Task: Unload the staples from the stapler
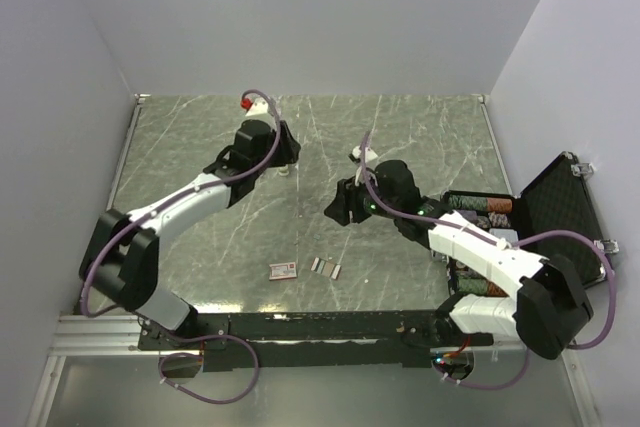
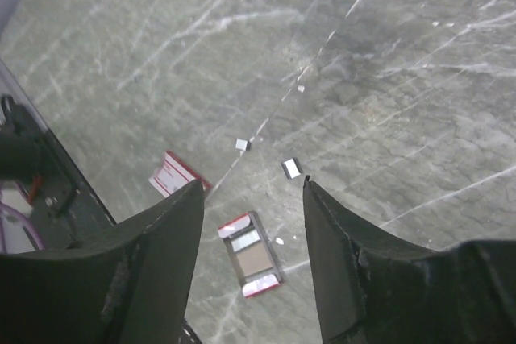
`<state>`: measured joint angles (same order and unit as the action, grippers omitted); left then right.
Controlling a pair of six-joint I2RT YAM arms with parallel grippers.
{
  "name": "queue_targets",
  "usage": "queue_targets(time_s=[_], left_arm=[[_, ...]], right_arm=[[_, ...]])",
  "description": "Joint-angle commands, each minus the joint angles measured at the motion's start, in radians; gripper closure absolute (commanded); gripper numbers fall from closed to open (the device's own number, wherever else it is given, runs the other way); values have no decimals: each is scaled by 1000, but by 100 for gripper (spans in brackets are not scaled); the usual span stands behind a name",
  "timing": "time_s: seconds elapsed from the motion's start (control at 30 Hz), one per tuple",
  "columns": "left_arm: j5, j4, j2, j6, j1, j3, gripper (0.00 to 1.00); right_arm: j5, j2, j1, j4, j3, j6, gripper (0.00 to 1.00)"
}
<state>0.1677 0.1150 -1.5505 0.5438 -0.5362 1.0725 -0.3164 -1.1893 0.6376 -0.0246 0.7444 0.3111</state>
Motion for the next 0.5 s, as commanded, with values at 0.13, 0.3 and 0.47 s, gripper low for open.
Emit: queue_targets(time_s=[0.13, 0.3, 0.47], left_arm=[[-221, -176, 271, 38, -4, -83, 46], [-295, -250, 437, -42, -4, -103, 41], [-301, -282, 553, -134, -4, -109, 35]], right_arm=[[-67, -139, 36, -93, 98, -165, 38], [-44, -236, 76, -95, 141, -191, 37], [3, -334, 132, -113, 197, -234, 37]])
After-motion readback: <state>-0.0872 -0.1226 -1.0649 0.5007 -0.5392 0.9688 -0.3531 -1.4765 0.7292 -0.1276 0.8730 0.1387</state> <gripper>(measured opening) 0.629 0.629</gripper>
